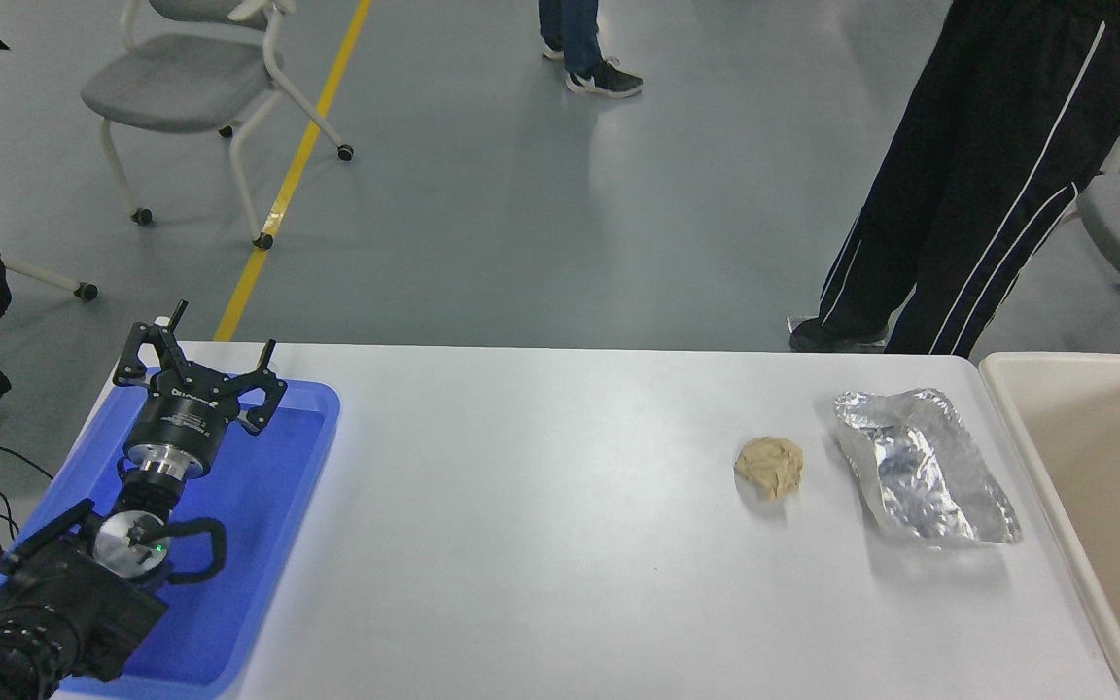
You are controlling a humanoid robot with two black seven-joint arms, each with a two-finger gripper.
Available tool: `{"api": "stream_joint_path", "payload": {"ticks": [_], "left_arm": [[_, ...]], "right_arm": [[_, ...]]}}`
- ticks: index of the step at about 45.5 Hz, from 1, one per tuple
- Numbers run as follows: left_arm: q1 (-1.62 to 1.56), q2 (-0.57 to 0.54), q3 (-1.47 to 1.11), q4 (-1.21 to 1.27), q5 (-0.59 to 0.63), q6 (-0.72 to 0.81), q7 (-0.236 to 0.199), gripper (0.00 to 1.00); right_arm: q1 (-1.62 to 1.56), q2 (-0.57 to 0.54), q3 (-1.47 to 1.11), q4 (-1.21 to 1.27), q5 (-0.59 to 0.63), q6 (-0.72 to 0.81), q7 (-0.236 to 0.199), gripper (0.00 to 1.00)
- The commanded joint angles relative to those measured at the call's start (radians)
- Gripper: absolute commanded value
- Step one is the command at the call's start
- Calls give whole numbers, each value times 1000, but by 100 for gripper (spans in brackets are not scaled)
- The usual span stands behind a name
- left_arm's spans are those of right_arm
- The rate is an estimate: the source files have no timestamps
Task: Pick up paper cup place in dustbin
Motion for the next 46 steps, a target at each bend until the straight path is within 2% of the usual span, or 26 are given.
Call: {"api": "stream_joint_path", "payload": {"ticks": [1, 14, 25, 41, 42, 44, 46], "left_arm": [[0, 0, 0, -3, 0, 0, -1, 100], [-1, 0, 0, 0, 0, 0, -1, 100], [0, 0, 0, 0, 0, 0, -1, 100], [-1, 0, 0, 0, 0, 0, -1, 100], [0, 0, 0, 0, 0, 0, -1, 100], [-1, 0, 0, 0, 0, 0, -1, 100], [0, 0, 0, 0, 0, 0, -1, 100]], "right_arm": [[-276, 124, 139, -218, 85, -137, 0, 0], [-423, 276, 181, -433, 118, -216, -1, 0], [-478, 333, 179, -448, 121, -312, -1, 0], [-491, 346, 207, -448, 131, -319, -3, 0], [-492, 345, 207, -445, 132, -318, -3, 7], [-494, 343, 207, -444, 134, -318, -3, 46], [-492, 340, 208, -444, 135, -318, -3, 78]]}}
